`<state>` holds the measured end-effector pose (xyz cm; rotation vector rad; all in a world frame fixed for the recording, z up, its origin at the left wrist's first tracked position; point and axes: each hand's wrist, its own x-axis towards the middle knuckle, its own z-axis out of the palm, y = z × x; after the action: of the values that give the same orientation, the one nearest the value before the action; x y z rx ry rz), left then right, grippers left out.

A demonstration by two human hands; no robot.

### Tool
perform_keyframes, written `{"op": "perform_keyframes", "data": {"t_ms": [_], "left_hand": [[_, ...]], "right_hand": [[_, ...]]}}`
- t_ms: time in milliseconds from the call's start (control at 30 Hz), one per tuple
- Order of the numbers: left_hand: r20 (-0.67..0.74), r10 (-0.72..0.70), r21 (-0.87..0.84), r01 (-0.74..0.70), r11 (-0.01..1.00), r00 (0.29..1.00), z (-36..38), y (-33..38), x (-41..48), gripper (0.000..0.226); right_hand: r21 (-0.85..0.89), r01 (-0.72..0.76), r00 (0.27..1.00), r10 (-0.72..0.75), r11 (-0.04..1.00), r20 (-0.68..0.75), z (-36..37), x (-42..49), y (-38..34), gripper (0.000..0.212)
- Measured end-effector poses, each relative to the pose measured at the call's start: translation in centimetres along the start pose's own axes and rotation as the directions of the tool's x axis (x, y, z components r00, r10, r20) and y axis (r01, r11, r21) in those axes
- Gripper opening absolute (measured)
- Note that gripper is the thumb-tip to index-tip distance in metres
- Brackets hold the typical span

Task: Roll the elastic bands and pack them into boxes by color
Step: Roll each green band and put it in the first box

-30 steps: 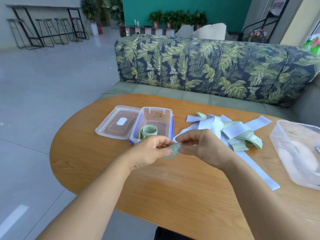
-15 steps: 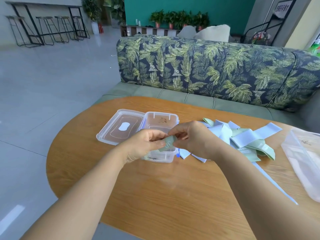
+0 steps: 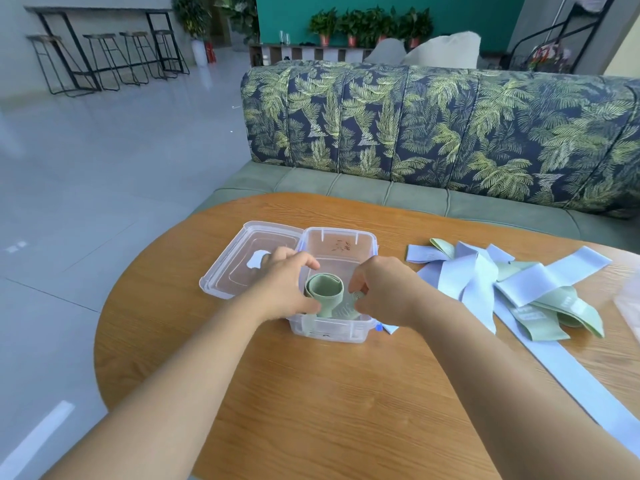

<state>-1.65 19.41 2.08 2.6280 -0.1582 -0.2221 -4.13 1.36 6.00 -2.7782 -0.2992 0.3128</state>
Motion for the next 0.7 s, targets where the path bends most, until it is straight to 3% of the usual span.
{"op": "perform_keyframes", "data": {"t_ms": [100,300,467,533,700], "left_hand": [[-0.035,-0.051,0.099,0.054,0.994,0.998,0.2,0.3,1.0,0.057],[-0.103,-0.027,0.081,0.036,0.996,0.994,-0.3,0.4,2.6,0.011],[-0.199,0.010,0.047,-0.001,0.999,0.980,0.3,-0.4,3.1,0.011],[-0.226,-0.009,-0.034,0.001,0.999,0.974,0.8,-0.6,3.2,0.010],[-0.201,-0.116,-0.221,0.070,0.973,0.973,1.1,-0.6,3.3,0.017]], "right_hand": [[-0.024,0.004,0.999,-0.003,1.000,0.042,0.3,0.3,-0.3,0.029],[-0.052,0.002,0.995,0.003,0.999,0.102,0.5,0.9,-0.8,0.028],[-0.098,0.014,0.989,0.000,0.995,0.146,0.6,1.5,-1.8,0.027],[-0.094,0.002,0.985,0.014,0.996,0.174,0.9,2.5,-2.3,0.015],[-0.152,-0.025,0.967,0.063,0.988,0.245,2.0,5.5,-4.1,0.034]]}}
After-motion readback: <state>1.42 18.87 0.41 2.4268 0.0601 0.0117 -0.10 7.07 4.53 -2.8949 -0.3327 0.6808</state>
